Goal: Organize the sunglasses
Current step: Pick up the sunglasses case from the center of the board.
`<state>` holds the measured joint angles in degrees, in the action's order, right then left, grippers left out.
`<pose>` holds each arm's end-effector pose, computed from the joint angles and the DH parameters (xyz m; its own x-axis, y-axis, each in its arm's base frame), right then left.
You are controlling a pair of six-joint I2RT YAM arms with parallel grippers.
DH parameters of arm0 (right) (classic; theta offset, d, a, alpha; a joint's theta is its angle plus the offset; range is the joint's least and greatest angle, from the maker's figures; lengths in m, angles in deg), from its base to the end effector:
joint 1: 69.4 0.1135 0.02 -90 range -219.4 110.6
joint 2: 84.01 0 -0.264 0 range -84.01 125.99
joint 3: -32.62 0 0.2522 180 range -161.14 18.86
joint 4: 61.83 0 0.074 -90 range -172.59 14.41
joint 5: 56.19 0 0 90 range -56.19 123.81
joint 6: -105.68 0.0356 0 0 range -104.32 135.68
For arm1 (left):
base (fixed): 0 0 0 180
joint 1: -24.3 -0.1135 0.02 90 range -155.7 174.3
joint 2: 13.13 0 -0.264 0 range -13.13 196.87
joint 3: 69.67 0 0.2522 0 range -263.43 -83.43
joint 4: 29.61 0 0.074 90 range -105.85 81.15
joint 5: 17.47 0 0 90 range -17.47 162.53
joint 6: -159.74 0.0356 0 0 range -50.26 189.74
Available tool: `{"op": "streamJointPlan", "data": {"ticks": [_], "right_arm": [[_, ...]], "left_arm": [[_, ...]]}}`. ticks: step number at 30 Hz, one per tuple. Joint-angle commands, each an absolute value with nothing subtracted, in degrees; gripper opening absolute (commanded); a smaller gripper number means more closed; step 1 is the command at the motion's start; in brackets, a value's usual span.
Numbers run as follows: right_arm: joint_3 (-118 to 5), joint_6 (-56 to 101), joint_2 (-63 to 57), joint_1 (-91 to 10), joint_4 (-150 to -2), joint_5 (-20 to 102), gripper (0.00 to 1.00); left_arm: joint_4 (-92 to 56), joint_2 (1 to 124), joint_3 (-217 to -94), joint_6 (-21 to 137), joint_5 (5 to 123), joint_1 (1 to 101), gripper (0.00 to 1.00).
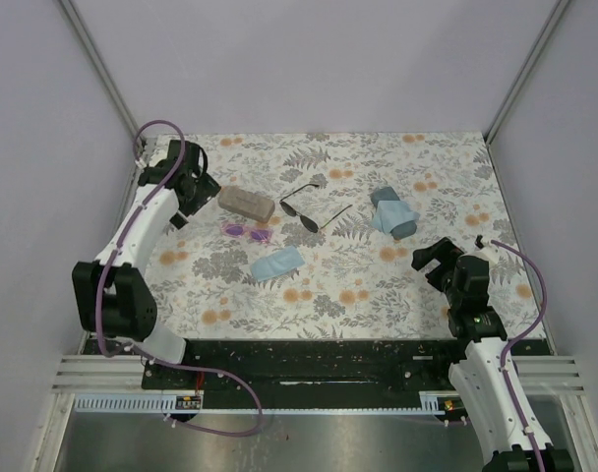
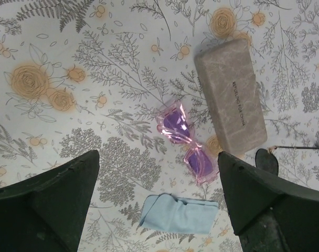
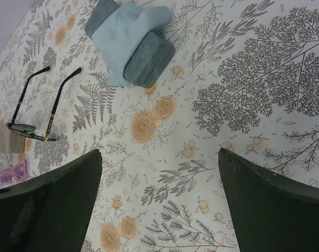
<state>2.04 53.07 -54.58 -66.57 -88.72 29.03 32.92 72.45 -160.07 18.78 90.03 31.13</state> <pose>0.1408 0.0040 0.2007 -0.3290 0.5896 -0.7377 0.2839 0.8068 0.5182 0.3077 -0.0261 0.3066 -0.4929 -0.6870 -0.5339 -0.6810 0.6866 -0.2548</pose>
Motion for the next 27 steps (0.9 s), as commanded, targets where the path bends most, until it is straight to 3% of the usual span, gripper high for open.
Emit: {"op": "streamJointPlan", "data": {"ticks": [1, 8, 27], "right_arm": [[0.67, 52.42, -54.57, -66.33, -86.67, 30.21, 0.99], [0.58, 52.33, -54.21, -66.41, -86.41, 30.29, 0.99], [0.58, 52.24, -53.86, -66.33, -86.40, 30.29, 0.99]], "left_arm": [[36.96, 79.66, -169.37, 13.76, 91.96, 30.80, 0.99], [40.48, 92.06, -182.29, 9.45, 90.11, 30.80, 0.99], [40.66, 111.31, -195.75, 0.84, 85.90, 31.59, 0.99]]}}
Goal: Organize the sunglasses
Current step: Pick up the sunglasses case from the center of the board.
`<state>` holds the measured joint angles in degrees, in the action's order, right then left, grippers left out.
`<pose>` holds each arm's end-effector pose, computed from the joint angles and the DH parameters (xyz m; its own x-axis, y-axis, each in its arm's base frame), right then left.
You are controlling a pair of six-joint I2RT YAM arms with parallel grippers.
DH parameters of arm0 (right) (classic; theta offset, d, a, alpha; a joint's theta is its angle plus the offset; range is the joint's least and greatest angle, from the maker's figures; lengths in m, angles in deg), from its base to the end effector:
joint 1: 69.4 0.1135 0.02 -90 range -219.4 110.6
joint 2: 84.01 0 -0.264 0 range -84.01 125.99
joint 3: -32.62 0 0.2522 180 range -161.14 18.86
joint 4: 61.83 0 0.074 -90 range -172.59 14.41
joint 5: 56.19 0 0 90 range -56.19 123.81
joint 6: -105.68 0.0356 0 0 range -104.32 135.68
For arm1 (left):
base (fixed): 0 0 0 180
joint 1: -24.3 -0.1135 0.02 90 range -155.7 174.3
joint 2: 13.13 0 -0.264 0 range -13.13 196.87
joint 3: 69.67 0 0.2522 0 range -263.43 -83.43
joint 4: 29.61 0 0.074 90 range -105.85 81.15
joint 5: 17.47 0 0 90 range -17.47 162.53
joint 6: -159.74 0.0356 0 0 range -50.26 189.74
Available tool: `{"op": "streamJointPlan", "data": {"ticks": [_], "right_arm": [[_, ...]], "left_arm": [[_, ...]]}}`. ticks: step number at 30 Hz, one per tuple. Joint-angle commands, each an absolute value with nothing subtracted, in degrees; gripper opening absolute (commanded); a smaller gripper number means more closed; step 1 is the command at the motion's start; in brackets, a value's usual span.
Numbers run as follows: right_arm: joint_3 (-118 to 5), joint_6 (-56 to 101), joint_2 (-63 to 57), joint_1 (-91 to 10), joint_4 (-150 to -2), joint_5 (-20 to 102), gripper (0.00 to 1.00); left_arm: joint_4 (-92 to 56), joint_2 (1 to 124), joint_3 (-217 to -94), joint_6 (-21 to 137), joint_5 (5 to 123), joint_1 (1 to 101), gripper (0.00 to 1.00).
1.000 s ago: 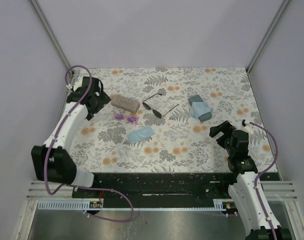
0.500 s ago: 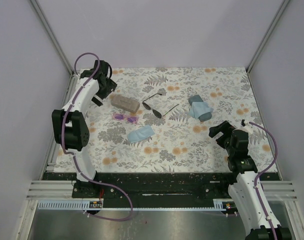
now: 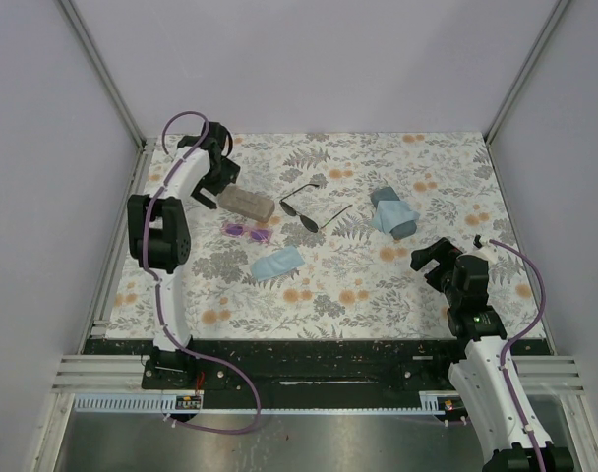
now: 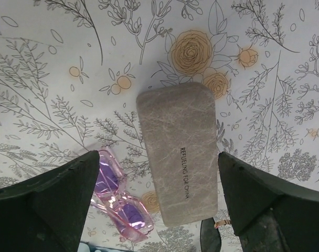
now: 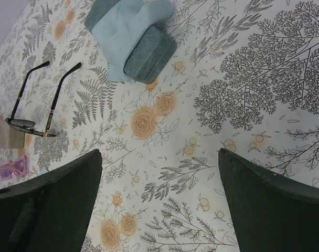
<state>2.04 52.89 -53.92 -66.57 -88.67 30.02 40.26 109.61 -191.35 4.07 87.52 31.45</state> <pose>0.1419 0.0047 0.1994 -0.3471 0.5870 -0.7314 0.2760 0.8093 0.5185 0.4480 -0.0469 0.2285 -0.4195 -0.8345 -0.3574 -0.8395 0.5064 -0.1970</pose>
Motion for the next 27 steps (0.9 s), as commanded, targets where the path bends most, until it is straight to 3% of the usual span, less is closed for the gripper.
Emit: {"op": "streamJointPlan", "data": {"ticks": [1, 19, 27], "right_arm": [[0.49, 52.16, -53.86, -66.33, -86.40, 30.29, 0.99], [0.40, 52.16, -53.60, -66.33, -86.32, 30.65, 0.99], [0.40, 52.07, -53.34, -66.33, -86.32, 30.65, 0.99]], "left_arm": [[40.66, 112.11, -196.36, 0.31, 85.28, 31.68, 0.99], [39.25, 120.38, -200.15, -6.46, 85.27, 33.26, 0.98], [37.15, 116.61, -197.87, -3.04, 86.68, 33.17, 0.46]]}}
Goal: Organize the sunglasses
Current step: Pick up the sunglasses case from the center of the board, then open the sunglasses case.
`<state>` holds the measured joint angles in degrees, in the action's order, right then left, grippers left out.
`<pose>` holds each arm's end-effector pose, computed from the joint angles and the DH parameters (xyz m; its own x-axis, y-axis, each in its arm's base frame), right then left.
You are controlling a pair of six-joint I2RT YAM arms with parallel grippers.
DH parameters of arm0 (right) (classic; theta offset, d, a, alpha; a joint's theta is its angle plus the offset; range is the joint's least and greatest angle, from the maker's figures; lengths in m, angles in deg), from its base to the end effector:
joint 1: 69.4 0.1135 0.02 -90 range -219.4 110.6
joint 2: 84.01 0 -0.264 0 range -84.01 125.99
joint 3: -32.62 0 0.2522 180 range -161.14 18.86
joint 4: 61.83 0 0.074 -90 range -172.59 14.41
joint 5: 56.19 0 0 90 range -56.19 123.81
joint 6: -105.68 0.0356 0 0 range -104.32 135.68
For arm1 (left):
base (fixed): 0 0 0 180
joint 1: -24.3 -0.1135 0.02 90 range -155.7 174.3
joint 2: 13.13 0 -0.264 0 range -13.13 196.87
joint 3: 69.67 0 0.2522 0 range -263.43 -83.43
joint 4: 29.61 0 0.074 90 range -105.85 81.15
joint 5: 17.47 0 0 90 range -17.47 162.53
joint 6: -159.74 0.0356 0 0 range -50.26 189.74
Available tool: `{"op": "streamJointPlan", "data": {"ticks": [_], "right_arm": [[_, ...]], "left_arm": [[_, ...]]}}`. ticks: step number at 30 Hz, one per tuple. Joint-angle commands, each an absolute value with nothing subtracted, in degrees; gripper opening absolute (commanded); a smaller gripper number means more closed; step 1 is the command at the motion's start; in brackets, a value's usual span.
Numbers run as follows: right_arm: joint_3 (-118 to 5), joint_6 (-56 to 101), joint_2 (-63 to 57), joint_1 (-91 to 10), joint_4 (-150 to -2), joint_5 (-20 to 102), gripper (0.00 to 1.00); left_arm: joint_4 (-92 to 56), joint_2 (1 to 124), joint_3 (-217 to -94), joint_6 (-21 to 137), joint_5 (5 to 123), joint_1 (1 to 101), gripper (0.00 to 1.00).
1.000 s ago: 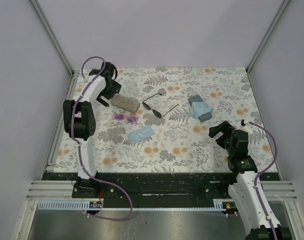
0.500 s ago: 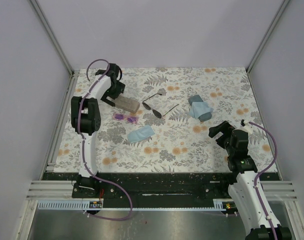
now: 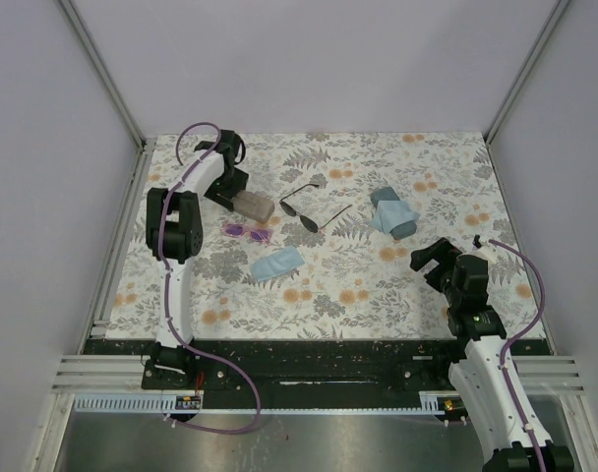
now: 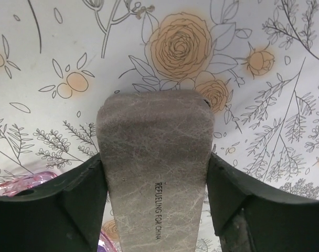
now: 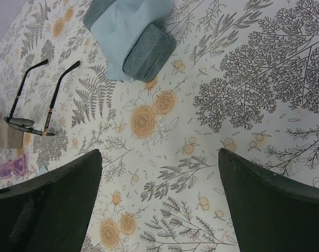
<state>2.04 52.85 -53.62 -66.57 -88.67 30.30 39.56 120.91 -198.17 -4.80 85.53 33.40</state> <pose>0.1423 0.0049 0.1988 -0.3537 0.5863 -0.7288 0.2749 0.8099 0.5181 0.4784 -0.0685 0.1741 -0.3460 -0.8957 -0.2794 -0.8925 0.4060 -0.1963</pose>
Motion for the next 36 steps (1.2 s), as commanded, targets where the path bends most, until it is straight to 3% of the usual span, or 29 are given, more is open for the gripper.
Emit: {"op": "streamJointPlan", "data": {"ticks": [1, 3, 9, 13, 19, 29, 33, 36], "right_arm": [[0.32, 52.07, -53.25, -66.33, -86.14, 30.73, 0.99], [0.31, 52.07, -53.07, -66.33, -86.23, 30.73, 0.99], [0.31, 51.98, -52.81, -66.33, -86.05, 30.91, 0.99], [0.31, 51.45, -51.93, -66.33, -84.83, 33.01, 0.99], [-2.31, 52.76, -41.93, -66.33, -72.38, 54.86, 0.99], [-16.82, 67.51, -20.22, -66.33, -47.59, 85.28, 0.99], [-16.56, 81.22, -14.94, -65.89, -25.90, 89.88, 0.99], [-18.84, 83.18, -12.03, -63.00, -22.59, 91.20, 0.99]], "left_arm": [[35.84, 115.29, -196.91, -2.34, 86.07, 33.17, 0.39], [33.38, 112.39, -194.45, -1.02, 85.11, 33.08, 0.29], [22.48, 101.32, -187.33, 6.45, 78.53, 33.17, 0.28], [13.44, 94.99, -179.96, 11.37, 66.85, 33.70, 0.27], [-8.61, 85.41, -164.66, 11.82, 47.33, 35.01, 0.25], [-43.32, 75.12, -144.80, 2.52, 31.24, 39.41, 0.26], [-60.03, 72.83, -138.72, -3.55, 28.50, 41.95, 0.27], [-65.59, 72.65, -137.83, -5.75, 28.06, 44.06, 0.27]]}}
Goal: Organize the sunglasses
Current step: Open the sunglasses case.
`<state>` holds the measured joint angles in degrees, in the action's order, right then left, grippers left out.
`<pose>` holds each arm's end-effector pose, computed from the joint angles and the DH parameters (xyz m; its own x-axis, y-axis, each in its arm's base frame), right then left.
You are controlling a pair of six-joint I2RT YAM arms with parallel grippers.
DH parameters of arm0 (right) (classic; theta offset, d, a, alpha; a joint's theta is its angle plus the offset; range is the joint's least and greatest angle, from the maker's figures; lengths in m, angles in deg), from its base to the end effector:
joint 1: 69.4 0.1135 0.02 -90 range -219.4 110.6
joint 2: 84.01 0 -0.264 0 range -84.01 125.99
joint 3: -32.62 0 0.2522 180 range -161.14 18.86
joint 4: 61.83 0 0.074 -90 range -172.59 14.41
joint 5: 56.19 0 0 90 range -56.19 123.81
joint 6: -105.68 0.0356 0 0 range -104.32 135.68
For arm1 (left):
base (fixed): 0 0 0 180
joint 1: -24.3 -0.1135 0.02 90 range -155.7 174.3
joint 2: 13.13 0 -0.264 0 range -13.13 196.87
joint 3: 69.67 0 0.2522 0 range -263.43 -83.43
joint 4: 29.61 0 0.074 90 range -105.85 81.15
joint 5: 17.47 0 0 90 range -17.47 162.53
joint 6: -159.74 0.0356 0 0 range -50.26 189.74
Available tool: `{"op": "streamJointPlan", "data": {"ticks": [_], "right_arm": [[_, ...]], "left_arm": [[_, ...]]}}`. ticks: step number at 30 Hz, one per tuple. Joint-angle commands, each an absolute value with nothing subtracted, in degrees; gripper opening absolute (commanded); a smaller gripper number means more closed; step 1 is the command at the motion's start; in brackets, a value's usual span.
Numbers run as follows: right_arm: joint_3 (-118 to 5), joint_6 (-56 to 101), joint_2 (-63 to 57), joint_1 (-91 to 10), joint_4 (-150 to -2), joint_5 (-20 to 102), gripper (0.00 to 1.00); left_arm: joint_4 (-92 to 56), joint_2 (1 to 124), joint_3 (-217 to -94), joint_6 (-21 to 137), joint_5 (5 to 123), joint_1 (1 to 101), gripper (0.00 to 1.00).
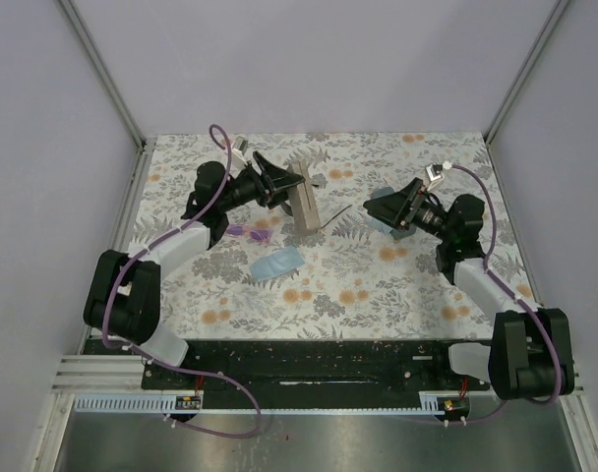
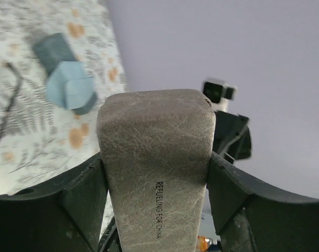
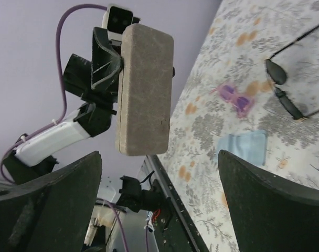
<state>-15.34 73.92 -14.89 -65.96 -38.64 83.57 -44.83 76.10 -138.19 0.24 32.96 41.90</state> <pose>0.2559 0.0426 0.2726 -0.6618 0.5105 -0.5490 -0.4513 0.3135 0.8355 0.3299 -0.1285 0.2786 -0.8164 -0.4985 -0.2915 0.2079 0.2173 -0.9537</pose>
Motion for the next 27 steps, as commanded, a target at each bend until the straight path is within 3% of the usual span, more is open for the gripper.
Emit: {"op": "streamJointPlan", "data": {"ticks": [1, 6, 14, 27], "right_arm": [[-19.63, 82.66, -11.50, -61.59, -23.12, 91.29, 0.99], [-22.80, 80.54, -8.96, -55.26, -24.53, 91.99, 0.99], [-22.62, 87.48, -5.52, -53.67, -13.46, 94.27, 0.99], [-23.24, 92.32, -2.54, -52.70, -7.48, 96.30, 0.95]], "left_arm": [[-66.56, 73.00, -137.92, -6.11, 28.23, 45.12, 0.27], [-75.86, 76.07, -138.53, -10.76, 29.38, 49.25, 0.27], [-85.98, 82.49, -141.43, -19.02, 29.73, 52.51, 0.26], [-86.60, 84.08, -142.67, -19.38, 29.82, 54.00, 0.26]]}}
